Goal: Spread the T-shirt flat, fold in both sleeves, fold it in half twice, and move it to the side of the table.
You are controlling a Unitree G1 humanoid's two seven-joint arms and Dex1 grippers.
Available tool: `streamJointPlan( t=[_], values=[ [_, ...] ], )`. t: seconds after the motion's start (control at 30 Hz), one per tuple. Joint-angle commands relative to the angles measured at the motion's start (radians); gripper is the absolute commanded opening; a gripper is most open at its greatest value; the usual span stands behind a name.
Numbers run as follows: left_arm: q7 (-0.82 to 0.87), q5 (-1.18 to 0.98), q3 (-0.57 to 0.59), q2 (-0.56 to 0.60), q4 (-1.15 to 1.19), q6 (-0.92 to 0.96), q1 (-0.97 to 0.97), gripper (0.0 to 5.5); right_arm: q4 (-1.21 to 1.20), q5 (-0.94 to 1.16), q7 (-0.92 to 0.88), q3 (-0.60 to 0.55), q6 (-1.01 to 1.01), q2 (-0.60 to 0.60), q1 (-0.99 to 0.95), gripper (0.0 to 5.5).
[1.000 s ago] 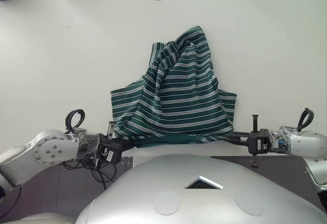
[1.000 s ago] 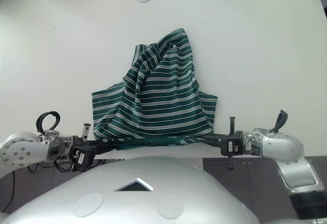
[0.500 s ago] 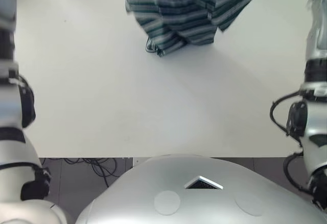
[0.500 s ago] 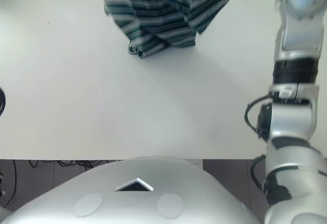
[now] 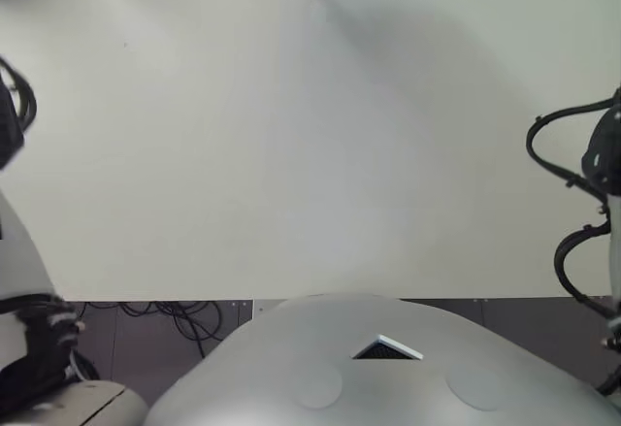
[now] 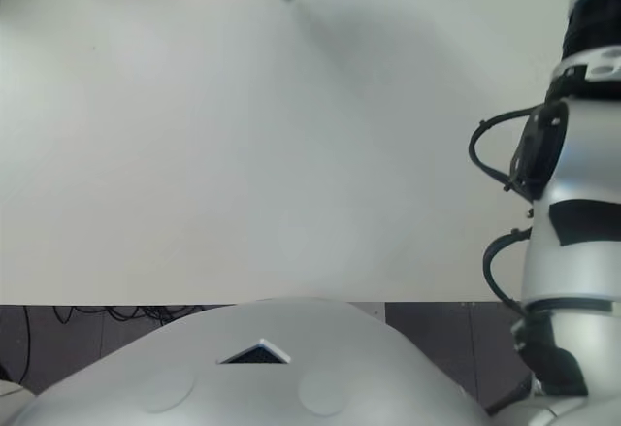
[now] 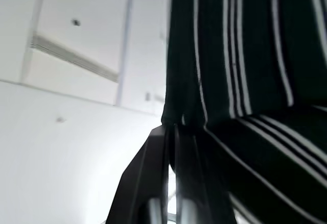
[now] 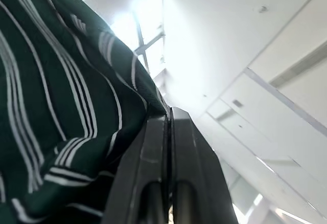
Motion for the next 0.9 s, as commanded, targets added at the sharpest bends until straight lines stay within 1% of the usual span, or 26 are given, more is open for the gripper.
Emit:
streamJointPlan(
  t=[0.03, 0.1, 0.17, 0.23, 0.27, 0.33, 0.47, 0.6, 0.8, 0.9],
  values=[
    [-0.356, -0.316, -0.146, 0.294, -0.556, 0.016, 0.772, 0.0, -0.307, 0.207, 0.433, 0.167, -0.018, -0.104, 0.422, 0.02],
    [-0.445, -0.442, -0.215, 0.442, -0.749, 0.083, 1.042, 0.0, -0.431, 0.283, 0.588, 0.231, 0.046, -0.166, 0.628, 0.02],
    [-0.467, -0.563, -0.256, 0.587, -0.892, 0.129, 1.212, 0.0, -0.513, 0.313, 0.679, 0.271, 0.109, -0.23, 0.834, 0.02],
    [-0.46, -0.669, -0.271, 0.724, -1.059, 0.159, 1.319, 0.0, -0.628, 0.369, 0.73, 0.264, 0.173, -0.297, 1.034, 0.02],
    [-0.453, -0.706, -0.263, 0.77, -1.134, 0.175, 1.359, 0.0, -0.688, 0.4, 0.741, 0.247, 0.204, -0.32, 1.104, 0.02],
    [-0.447, -0.725, -0.235, 0.809, -1.247, 0.217, 1.42, 0.0, -0.781, 0.44, 0.747, 0.209, 0.241, -0.349, 1.207, 0.02],
    [-0.429, -0.689, -0.17, 0.755, -1.338, 0.34, 1.492, 0.0, -0.923, 0.461, 0.727, 0.153, 0.29, -0.371, 1.351, 0.02],
    [-0.414, -0.63, -0.113, 0.702, -1.363, 0.413, 1.578, 0.0, -1.018, 0.4, 0.694, 0.123, 0.3, -0.376, 1.463, 0.02],
    [-0.441, -0.557, -0.047, 0.629, -1.39, 0.441, 1.687, 0.0, -1.078, 0.337, 0.651, 0.097, 0.302, -0.358, 1.579, 0.02],
    [-0.463, -0.569, -0.009, 0.621, -1.408, 0.412, 1.743, 0.0, -1.027, 0.191, 0.585, 0.101, 0.294, -0.347, 1.591, 0.02]
  ],
)
